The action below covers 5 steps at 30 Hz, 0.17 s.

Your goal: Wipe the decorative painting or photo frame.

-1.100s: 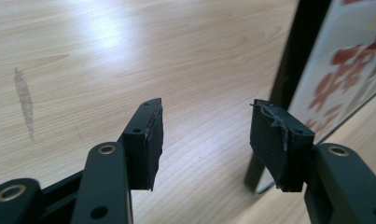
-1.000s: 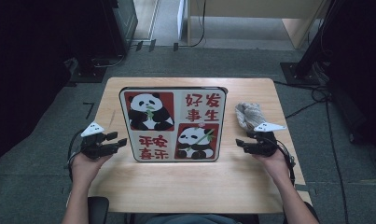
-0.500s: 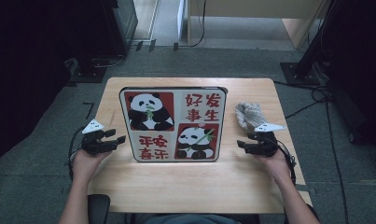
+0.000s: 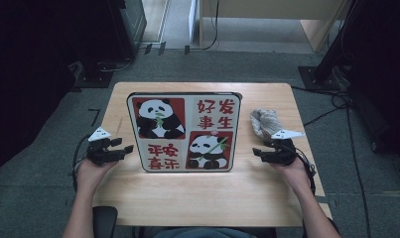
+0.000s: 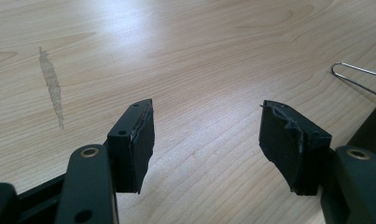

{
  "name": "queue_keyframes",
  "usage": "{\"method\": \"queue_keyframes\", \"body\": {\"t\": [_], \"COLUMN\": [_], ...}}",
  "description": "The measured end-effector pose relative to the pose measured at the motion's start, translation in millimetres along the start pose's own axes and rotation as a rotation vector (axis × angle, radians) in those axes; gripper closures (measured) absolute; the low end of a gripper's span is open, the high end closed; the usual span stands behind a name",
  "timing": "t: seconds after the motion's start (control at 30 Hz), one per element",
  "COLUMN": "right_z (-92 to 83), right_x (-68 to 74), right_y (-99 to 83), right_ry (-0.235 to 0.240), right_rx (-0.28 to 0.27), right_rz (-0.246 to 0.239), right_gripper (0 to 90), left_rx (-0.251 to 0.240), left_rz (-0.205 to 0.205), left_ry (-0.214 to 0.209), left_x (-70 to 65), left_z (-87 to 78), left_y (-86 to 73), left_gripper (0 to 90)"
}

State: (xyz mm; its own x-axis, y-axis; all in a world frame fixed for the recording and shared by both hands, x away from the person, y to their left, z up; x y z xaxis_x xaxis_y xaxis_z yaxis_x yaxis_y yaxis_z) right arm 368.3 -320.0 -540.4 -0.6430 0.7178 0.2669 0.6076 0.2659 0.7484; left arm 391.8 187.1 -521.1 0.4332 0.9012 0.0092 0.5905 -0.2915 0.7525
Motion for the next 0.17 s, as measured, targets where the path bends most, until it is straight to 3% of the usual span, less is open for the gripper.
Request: {"method": "queue_keyframes", "body": {"t": [0.17], "right_z": [-1.1], "right_x": [0.8], "right_y": [0.4], "right_ry": [0.001], "right_rx": [0.002], "right_rz": [-0.003], "right_gripper": [36.6], "left_rx": [-0.006], "left_rz": [0.010], "left_ry": [0.000], "left_x": [-2.1], "left_z": [-1.4], "left_y": [0.8], "left_gripper": [35.7]}}
Point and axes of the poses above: each handheld gripper's, and its own axes: z roughly forward along the jaws, y roughly out of its top, x roughly to its left, the point moved 8 cm from there along z, roughly forward along the jaws, and after that the axes turned 12 degrees about y, right-handed, at the moved point
